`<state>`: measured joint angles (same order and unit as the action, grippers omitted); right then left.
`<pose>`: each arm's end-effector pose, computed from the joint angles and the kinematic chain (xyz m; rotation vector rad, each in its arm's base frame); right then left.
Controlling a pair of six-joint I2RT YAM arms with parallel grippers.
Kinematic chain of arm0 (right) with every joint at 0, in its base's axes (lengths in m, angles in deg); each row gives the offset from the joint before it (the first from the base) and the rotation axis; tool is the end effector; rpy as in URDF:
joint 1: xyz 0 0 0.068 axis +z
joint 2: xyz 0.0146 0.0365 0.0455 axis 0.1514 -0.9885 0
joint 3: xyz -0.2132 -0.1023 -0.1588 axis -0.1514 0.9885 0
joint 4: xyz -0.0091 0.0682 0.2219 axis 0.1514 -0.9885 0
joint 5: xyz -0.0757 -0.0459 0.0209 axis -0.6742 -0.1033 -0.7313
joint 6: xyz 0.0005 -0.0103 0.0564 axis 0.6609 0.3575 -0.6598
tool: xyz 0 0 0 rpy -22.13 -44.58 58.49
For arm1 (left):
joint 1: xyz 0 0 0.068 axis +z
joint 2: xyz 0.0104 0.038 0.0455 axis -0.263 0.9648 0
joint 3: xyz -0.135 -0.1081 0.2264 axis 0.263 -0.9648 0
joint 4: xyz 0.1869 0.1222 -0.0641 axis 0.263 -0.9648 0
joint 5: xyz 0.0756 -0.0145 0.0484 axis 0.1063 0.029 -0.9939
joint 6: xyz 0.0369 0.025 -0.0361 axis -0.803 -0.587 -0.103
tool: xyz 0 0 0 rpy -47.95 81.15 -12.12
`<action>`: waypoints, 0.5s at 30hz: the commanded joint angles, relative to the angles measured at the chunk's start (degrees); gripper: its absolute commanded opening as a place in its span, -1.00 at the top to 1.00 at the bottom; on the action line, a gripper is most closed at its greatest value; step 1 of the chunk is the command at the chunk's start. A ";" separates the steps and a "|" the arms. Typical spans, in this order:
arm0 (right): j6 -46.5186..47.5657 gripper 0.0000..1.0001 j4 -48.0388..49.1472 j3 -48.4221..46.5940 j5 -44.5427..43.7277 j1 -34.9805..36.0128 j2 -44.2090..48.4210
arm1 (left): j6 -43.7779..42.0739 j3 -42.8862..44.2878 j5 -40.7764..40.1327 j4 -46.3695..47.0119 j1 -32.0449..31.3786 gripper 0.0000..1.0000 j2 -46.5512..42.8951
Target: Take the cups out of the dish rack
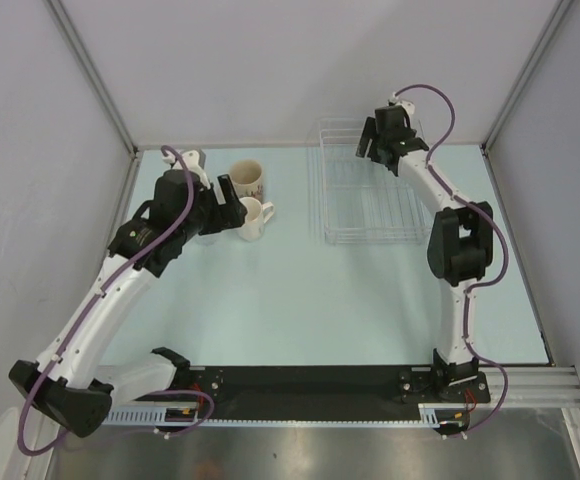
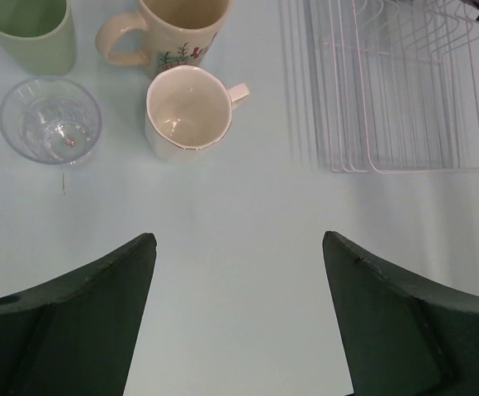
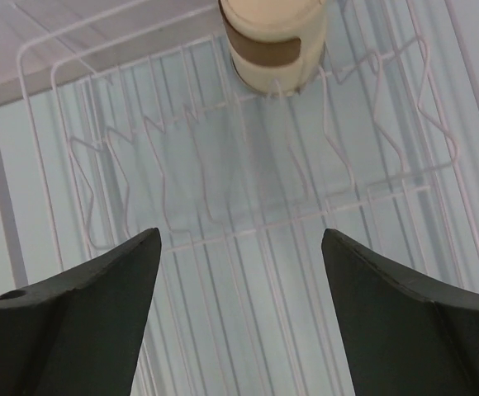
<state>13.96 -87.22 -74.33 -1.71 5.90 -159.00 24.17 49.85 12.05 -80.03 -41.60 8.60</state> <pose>0.4751 0.1119 0.2975 0.2666 2.1355 0.0407 0.1777 -0.0811 0.3917 -0.1311 2.1523 -0.3986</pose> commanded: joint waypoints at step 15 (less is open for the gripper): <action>-2.06 -0.05 -18.35 29.01 -3.92 9.82 39.91 | 0.23 -7.67 4.53 5.55 -1.51 -0.75 -4.86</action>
<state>14.27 -98.91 -49.68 -4.11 15.72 -123.59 24.13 43.38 14.19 -77.47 -42.38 4.75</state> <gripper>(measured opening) 0.664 0.876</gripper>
